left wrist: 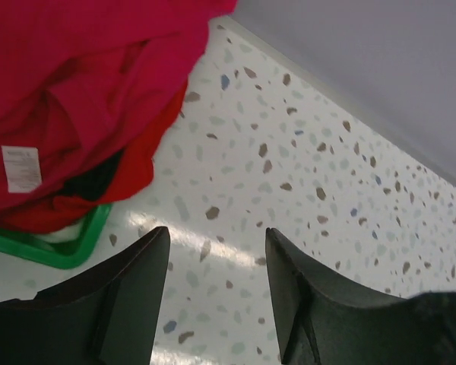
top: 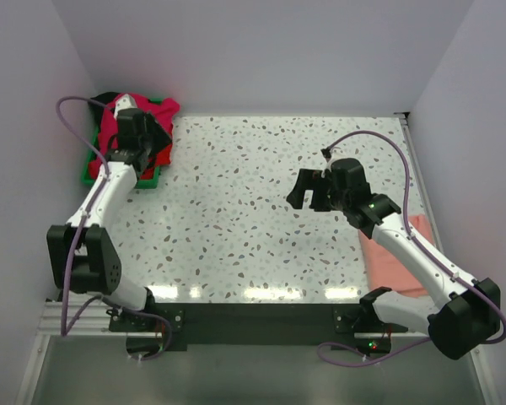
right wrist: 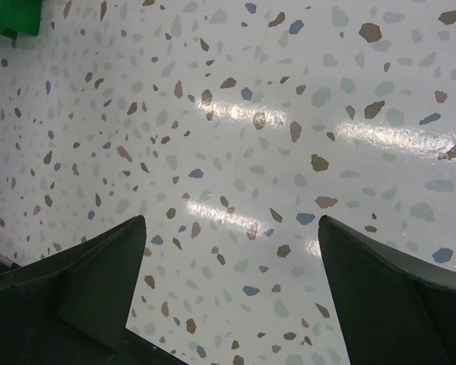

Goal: Fold and stack the t-shirts
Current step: Grab the tshirt from the pile, then move the tshirt to the center of the board

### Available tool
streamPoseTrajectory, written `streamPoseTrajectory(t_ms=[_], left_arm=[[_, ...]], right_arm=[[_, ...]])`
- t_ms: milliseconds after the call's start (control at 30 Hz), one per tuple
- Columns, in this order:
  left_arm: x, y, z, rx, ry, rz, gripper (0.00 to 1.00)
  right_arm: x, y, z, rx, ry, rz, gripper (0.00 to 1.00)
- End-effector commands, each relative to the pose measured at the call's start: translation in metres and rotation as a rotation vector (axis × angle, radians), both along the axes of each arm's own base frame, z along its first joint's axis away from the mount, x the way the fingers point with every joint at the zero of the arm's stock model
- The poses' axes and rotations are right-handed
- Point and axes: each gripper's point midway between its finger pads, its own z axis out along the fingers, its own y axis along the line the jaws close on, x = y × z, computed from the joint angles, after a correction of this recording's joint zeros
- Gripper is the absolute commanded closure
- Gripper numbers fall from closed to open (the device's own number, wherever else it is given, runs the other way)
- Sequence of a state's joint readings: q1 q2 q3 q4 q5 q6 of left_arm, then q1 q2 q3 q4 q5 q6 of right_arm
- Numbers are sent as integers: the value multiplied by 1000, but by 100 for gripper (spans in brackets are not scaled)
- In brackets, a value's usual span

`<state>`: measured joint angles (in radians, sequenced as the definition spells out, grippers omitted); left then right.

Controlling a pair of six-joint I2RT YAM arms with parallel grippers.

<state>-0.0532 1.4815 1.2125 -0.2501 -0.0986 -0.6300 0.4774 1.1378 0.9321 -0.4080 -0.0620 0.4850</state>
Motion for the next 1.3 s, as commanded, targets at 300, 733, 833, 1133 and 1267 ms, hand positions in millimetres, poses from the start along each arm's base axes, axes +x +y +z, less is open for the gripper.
streamPoseTrajectory(t_ms=[300, 733, 833, 1133, 1267], left_arm=[[104, 108, -76, 96, 163, 281, 41], [107, 89, -23, 28, 34, 188, 100], [101, 81, 25, 19, -48, 146, 100], [60, 26, 187, 21, -346, -140, 100], [30, -12, 256, 28, -484, -293, 100]], right_arm=[[-4, 8, 15, 42, -28, 53, 1], [0, 11, 6, 34, 1, 50, 1], [3, 12, 7, 34, 2, 48, 1], [11, 14, 12, 39, -11, 34, 1], [14, 17, 21, 53, -25, 36, 2]])
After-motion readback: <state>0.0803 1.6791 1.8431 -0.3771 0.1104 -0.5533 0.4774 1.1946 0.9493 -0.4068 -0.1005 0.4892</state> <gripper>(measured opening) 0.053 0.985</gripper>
